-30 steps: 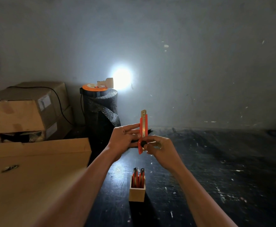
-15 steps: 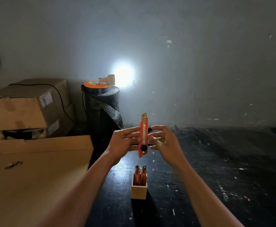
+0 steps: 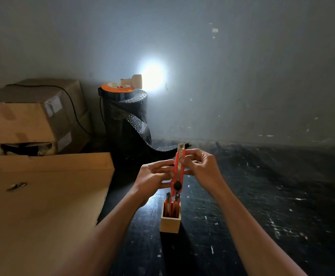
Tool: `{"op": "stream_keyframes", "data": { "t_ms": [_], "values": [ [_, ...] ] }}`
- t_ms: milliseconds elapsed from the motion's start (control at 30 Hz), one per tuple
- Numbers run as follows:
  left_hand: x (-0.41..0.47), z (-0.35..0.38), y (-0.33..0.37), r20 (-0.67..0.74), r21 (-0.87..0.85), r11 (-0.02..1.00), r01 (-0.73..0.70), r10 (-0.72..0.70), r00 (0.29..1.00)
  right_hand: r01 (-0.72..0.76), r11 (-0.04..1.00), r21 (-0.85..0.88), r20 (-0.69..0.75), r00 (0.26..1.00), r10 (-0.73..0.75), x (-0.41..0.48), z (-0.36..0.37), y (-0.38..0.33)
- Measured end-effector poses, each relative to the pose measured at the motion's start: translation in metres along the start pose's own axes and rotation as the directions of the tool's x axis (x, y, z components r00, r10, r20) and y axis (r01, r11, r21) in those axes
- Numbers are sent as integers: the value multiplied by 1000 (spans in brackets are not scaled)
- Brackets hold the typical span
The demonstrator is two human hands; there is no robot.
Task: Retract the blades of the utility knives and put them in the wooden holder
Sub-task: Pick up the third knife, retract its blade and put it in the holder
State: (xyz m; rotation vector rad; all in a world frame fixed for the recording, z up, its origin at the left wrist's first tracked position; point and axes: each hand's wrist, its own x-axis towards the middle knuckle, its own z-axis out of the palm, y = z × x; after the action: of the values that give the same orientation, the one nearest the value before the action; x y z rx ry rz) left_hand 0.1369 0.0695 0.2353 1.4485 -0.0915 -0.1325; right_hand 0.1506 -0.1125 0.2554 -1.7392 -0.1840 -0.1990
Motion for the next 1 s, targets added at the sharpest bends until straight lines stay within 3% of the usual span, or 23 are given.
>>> {"op": "stream_keyframes", "data": {
  "t_ms": [100, 200, 333, 467, 667, 1000],
  "values": [
    [10, -8, -27, -92, 9, 997, 75, -74, 993, -46, 998, 36, -16, 999, 46, 2, 3, 19],
    [20, -21, -67, -157, 153, 978, 144, -120, 980, -100, 994, 33, -23, 995, 101, 5, 5, 43],
    [22, -30, -114, -191, 414, 886, 210, -141, 971, -196, 980, 19, -28, 980, 197, 12, 10, 82],
    [22, -29, -152, -175, 532, 799, 281, -221, 959, -246, 966, -79, -20, 969, 245, 16, 17, 124],
    [26, -24, -188, -194, 539, 762, 358, -302, 933, -306, 929, -207, -24, 951, 308, 15, 34, 168],
    [32, -21, -209, -218, 428, 827, 365, -298, 929, -394, 847, -358, -1, 907, 422, 2, 53, 211]
  ]
}}
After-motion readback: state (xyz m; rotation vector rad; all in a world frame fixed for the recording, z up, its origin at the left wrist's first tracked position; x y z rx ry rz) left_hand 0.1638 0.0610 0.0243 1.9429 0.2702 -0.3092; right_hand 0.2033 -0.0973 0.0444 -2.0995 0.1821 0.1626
